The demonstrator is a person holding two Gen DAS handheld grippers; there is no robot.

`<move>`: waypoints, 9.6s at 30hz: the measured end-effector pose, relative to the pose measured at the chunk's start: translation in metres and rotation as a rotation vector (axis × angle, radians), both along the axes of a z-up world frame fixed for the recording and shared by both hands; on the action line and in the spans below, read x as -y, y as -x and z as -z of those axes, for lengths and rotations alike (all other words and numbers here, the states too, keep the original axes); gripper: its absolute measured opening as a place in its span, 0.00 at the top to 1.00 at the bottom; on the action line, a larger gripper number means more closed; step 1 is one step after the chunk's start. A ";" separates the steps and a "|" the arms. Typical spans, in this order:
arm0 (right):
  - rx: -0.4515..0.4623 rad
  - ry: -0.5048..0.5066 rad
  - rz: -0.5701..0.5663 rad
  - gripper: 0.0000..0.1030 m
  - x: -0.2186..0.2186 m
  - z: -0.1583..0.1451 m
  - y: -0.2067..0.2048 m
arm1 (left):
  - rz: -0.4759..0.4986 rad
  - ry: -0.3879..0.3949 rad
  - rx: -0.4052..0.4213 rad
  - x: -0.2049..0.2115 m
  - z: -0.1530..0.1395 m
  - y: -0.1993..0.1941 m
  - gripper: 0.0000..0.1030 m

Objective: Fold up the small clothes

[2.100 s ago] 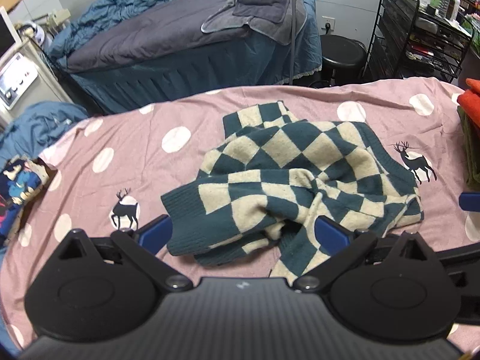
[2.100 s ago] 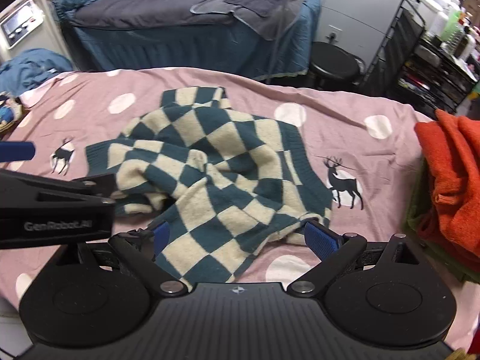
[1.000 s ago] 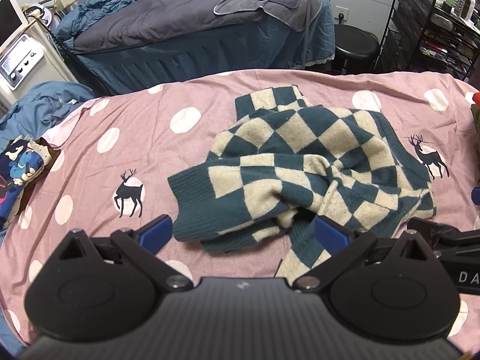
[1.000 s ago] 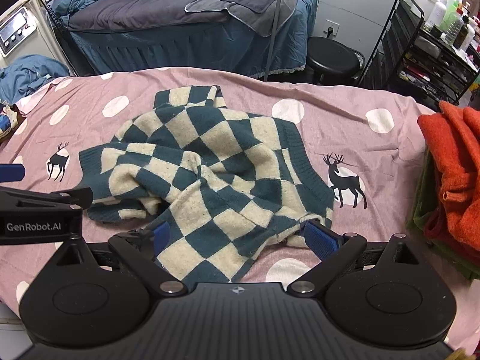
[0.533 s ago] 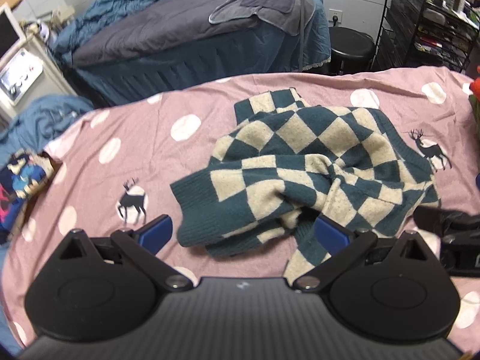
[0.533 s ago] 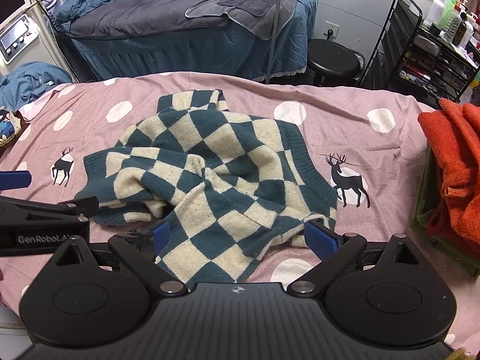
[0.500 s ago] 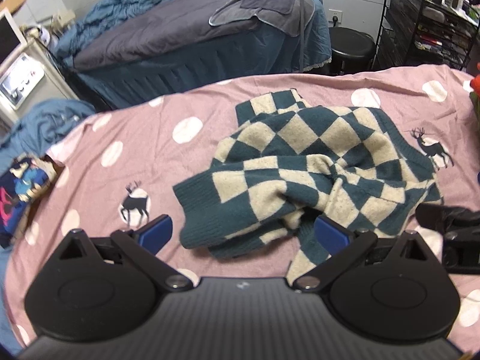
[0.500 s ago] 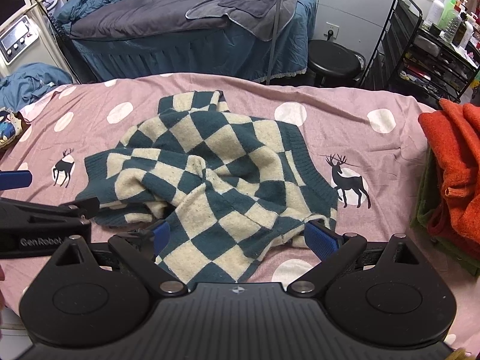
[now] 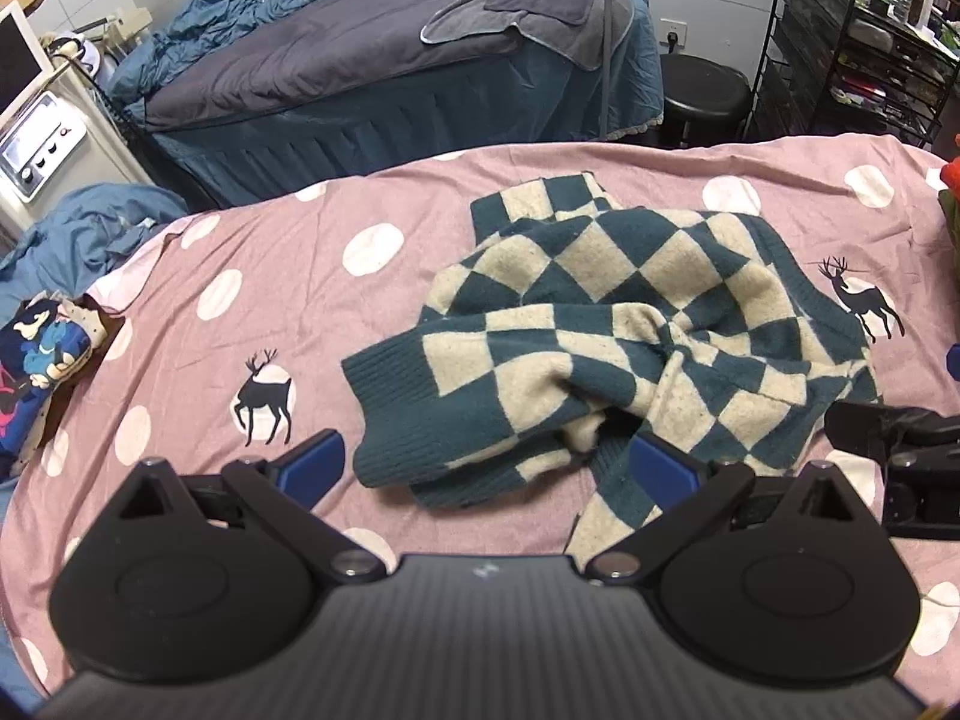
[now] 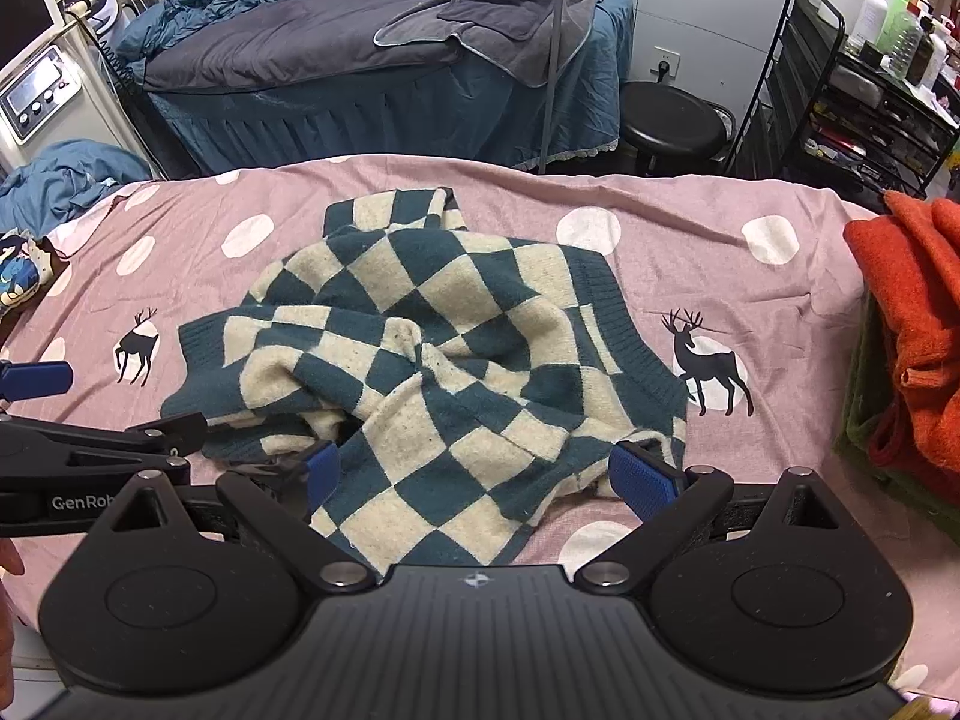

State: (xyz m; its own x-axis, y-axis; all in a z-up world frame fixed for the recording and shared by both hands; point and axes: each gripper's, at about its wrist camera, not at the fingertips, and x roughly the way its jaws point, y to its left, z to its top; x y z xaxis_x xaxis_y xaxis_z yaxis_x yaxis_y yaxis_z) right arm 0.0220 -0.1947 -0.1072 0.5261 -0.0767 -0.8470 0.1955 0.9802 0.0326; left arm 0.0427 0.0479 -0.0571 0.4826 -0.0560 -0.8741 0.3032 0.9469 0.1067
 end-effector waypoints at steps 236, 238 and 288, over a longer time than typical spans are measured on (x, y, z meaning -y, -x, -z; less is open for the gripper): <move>0.202 -0.151 -0.047 0.22 0.017 0.050 -0.110 | 0.044 0.178 0.092 -0.077 0.100 -0.175 0.08; 0.164 -0.225 -0.073 0.22 -0.003 0.061 -0.076 | 0.071 0.208 0.056 -0.094 0.105 -0.132 0.08; -0.208 -0.688 0.106 0.86 0.006 0.101 0.132 | -0.018 0.321 -0.315 -0.198 0.158 -0.001 0.85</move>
State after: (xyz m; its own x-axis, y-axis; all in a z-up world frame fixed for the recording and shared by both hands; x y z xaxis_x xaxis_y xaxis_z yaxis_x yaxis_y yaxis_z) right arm -0.1096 -0.2010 -0.2082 0.3677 0.4683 -0.8034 0.3575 0.7263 0.5870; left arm 0.0435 0.2459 -0.2150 0.1988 -0.3427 -0.9181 0.2567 0.9224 -0.2887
